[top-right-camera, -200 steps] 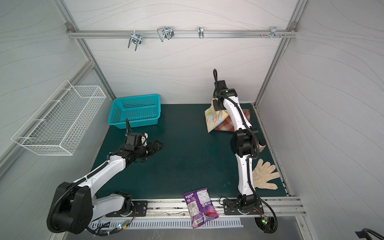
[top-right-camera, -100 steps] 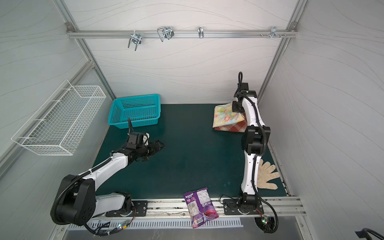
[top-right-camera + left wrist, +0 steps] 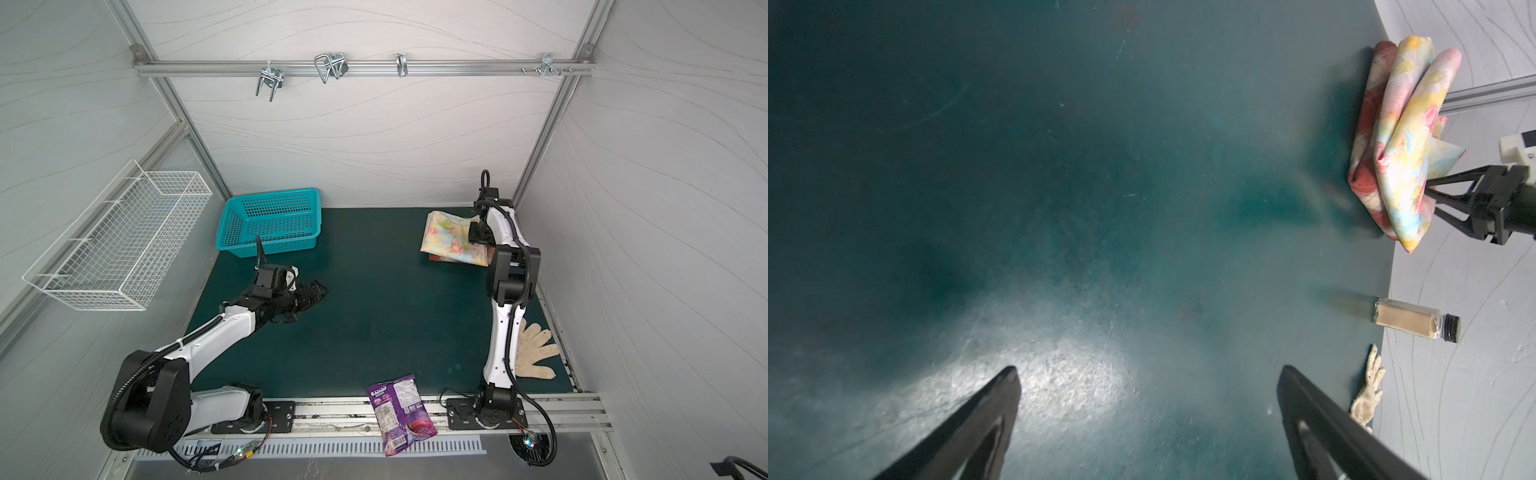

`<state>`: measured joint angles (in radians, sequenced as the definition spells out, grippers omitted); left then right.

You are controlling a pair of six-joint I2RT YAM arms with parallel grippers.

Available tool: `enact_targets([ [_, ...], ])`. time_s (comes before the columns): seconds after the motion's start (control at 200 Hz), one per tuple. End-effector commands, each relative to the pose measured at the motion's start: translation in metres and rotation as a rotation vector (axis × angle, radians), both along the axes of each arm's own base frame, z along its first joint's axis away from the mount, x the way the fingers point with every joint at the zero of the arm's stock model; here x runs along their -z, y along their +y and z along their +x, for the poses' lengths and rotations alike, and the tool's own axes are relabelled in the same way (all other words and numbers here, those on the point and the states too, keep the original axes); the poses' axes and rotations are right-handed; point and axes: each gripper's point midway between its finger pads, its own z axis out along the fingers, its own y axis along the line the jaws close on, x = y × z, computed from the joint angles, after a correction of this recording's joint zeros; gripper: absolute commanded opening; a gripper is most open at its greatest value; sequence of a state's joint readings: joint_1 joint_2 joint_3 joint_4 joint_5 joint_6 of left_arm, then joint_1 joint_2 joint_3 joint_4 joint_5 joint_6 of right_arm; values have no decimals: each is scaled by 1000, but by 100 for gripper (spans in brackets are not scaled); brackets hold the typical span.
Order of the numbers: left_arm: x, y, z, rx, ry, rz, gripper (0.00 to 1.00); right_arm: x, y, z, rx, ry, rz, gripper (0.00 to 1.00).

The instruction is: Fold and stack the skirts

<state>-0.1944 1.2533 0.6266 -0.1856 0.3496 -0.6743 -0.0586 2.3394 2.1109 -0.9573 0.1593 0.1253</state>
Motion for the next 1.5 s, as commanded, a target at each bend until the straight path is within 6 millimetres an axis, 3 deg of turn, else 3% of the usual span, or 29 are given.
enact_targets([
  [0.0,-24,2,11,-18,-57,1,97,-39,-1,6,16,-104,26,62],
  [0.22,-51,5,10,-49,-94,-16,99,-123,20,-1,4,-276,134,78],
  [0.24,-56,4,10,-52,-104,-22,99,-129,22,-2,2,-289,144,95],
  [0.255,-59,5,11,-56,-110,-25,99,-137,25,-4,-4,-304,153,99],
  [0.405,-93,10,12,-88,-185,-22,99,-186,42,-28,-9,-406,242,99],
  [0.63,-132,28,16,-152,-283,47,99,-221,91,-75,-85,-547,332,99],
  [0.815,-137,59,20,-234,-320,221,99,-206,128,-112,-153,-577,361,99],
  [0.961,-122,87,21,-258,-290,427,99,-173,143,-133,-181,-557,349,99],
  [1.196,-99,158,25,-429,-366,825,99,-118,142,-145,-282,-605,234,99],
  [1.371,-82,172,36,-448,-520,945,99,-83,129,-149,-350,-671,102,99],
  [1.496,-46,180,48,-414,-468,910,99,-68,115,-153,-347,-759,6,99],
])
